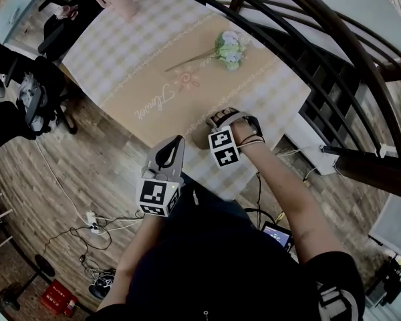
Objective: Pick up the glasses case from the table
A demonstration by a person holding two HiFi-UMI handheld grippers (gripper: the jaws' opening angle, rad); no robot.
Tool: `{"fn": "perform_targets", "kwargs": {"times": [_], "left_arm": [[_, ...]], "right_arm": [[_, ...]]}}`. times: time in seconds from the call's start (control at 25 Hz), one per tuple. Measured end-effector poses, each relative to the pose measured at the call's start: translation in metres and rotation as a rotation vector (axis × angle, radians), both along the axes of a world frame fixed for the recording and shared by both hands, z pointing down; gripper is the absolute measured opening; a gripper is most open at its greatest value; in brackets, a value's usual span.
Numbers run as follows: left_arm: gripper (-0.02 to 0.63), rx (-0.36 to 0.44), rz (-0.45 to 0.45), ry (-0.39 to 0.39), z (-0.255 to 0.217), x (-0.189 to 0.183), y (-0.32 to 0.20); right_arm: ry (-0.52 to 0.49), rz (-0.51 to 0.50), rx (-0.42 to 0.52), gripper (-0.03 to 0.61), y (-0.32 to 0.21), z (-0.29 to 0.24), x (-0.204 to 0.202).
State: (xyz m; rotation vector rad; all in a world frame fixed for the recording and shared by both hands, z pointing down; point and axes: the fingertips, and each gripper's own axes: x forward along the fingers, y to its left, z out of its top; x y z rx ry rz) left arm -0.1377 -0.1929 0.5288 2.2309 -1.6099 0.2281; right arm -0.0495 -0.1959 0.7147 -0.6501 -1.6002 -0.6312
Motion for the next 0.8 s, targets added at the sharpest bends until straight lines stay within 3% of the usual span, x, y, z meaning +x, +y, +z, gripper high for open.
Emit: {"fn": "perform_targets", "kwargs": {"times": [0.8], "left_arm": [[0.011, -0.011, -0.021, 0.005, 0.004, -0.006, 0.007]], "right_arm": [[0.095, -0.02, -0.081, 0.367, 0.003, 0.013, 0.001]]}}
